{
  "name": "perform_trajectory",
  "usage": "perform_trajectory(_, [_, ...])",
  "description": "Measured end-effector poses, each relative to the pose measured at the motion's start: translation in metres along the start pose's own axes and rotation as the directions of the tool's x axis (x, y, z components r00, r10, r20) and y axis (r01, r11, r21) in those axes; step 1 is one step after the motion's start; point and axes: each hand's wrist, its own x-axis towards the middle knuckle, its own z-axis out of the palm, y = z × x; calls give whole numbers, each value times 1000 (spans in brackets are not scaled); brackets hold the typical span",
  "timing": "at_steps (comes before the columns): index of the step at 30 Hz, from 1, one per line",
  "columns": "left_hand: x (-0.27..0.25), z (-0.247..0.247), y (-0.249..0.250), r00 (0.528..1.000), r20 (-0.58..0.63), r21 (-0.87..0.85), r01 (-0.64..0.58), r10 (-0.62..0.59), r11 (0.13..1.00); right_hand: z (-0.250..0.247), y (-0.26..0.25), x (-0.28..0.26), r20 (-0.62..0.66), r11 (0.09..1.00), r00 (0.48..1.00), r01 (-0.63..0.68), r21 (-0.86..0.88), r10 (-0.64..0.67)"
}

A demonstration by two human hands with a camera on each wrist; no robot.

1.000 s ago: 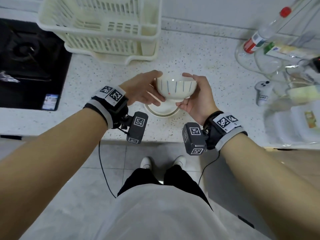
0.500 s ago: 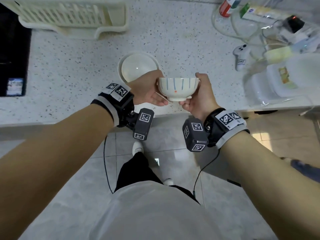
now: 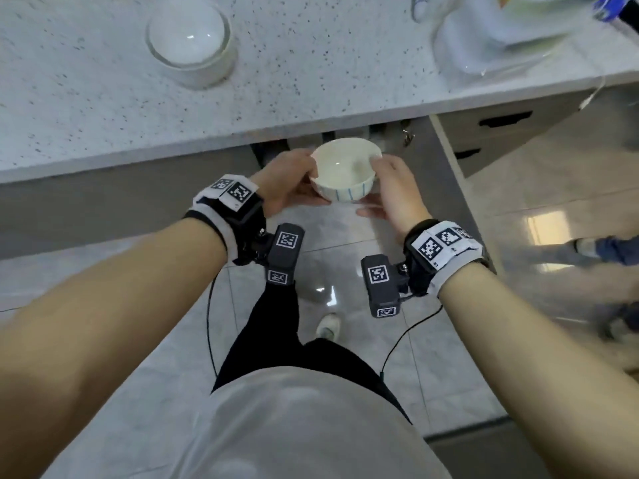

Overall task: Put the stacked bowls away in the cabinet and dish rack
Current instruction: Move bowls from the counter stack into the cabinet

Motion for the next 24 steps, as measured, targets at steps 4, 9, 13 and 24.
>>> perform_trajectory(4, [21,15,-43,999,-16,36,49,-48,998,-18,40,6,11,998,998,-58,-40,58])
perform_trajectory(9, [80,24,-77,997,-12,57,80,-79,995,-31,82,55,-41,996,996,-82,-29,81])
perform_trajectory(13, [149,22,-100,997,-39,86,64,-61,994,-30,116,126,-143,998,989,-29,-50,21])
perform_trajectory(24, [337,6,-104,983,-90,222,-139,162,965,-7,160,331,-303,998,951,56,-20,-59])
